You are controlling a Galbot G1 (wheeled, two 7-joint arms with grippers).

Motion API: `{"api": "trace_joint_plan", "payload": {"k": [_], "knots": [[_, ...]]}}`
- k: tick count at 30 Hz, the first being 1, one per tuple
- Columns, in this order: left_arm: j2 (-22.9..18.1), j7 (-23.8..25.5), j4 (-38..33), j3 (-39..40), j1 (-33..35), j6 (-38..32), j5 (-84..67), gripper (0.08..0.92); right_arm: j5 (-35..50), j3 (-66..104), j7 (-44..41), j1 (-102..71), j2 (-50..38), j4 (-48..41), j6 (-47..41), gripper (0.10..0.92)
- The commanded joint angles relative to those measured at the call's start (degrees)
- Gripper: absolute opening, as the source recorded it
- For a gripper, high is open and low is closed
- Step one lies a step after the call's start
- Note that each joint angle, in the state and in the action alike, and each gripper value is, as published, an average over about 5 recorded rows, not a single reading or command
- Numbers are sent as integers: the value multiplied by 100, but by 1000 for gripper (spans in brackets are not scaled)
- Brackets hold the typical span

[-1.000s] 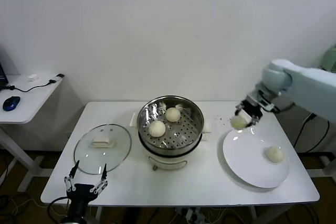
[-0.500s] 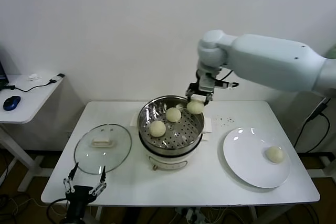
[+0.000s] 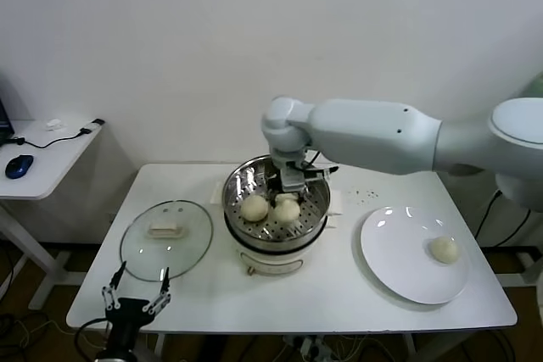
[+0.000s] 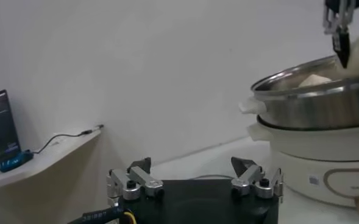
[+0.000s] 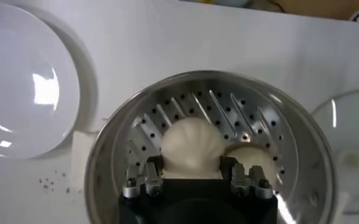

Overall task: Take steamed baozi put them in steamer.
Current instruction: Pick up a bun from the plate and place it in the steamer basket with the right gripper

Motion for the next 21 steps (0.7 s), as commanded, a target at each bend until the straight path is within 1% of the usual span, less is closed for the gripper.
{"api": "trace_joint_plan", "payload": {"k": [1,9,12,17,21], "knots": [[7,0,42,-1,-20,-3,-6,823,-156,-27,24,-453,237,-27,104,619],[32,0,107,1,19,-43,5,823,-154,-22,127,-517,216,-31,17,627],[31,-1,110,1,20,-48,6,823,-172,4,151,-536,216,-61,-27,671],[33,-2,107,2,30,-60,7,823,-197,95,106,-457,161,-102,-12,794],[39,-4,106,-4,32,-66,4,823,31,212,50,-177,-28,-121,20,820]]}}
